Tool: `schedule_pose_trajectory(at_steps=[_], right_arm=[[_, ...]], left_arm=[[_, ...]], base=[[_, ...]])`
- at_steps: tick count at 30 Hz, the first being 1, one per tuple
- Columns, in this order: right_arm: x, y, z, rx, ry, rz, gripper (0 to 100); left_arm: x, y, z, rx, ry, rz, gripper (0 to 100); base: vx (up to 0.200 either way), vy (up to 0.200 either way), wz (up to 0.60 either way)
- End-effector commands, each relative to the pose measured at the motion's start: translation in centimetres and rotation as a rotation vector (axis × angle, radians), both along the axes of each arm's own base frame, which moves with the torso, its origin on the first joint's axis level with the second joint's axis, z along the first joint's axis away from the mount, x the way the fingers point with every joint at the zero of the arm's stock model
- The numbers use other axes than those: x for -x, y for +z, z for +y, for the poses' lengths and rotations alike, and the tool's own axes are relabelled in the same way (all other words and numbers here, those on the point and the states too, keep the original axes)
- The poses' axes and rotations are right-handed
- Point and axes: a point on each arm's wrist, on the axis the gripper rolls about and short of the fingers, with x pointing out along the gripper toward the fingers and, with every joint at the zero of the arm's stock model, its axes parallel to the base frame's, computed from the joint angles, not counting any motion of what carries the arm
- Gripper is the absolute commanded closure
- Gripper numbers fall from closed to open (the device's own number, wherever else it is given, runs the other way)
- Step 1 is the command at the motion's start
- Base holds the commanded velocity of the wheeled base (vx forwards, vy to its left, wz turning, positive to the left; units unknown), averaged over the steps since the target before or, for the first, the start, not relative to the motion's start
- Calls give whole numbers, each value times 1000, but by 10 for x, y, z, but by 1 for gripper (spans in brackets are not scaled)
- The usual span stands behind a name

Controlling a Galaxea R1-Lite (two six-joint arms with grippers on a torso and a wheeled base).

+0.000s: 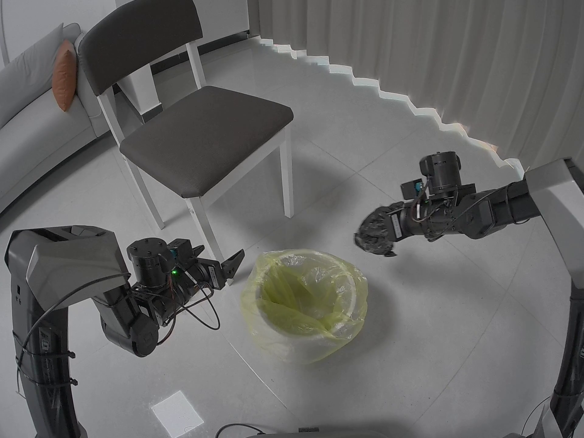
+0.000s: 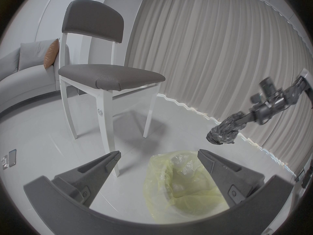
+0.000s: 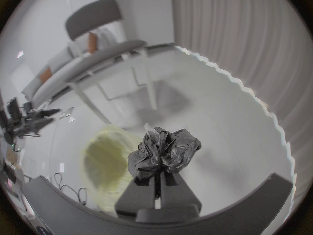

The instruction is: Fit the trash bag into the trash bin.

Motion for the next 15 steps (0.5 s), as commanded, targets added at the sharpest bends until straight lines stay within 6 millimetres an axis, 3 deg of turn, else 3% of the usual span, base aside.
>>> schedule_pose_trajectory(at_steps=[1, 8, 9, 10, 15], right_arm=[[79, 56, 66, -51, 202, -133, 100], [86, 2, 104, -14, 272, -50, 100], [86, 2, 104, -14, 272, -50, 100], [79, -17, 110, 2, 278, -26, 100], [64, -48, 124, 25, 281, 13, 100]], left_arm=[[9, 2, 5, 3, 5, -10, 0], [11, 3, 4, 3, 2, -10, 0], [11, 3, 4, 3, 2, -10, 0], [13, 4, 5, 5, 4, -14, 0], [20, 2, 9, 15, 11, -34, 0]], base=[[0, 0, 0], [0, 0, 0], [0, 0, 0], [0, 0, 0], [0, 0, 0]])
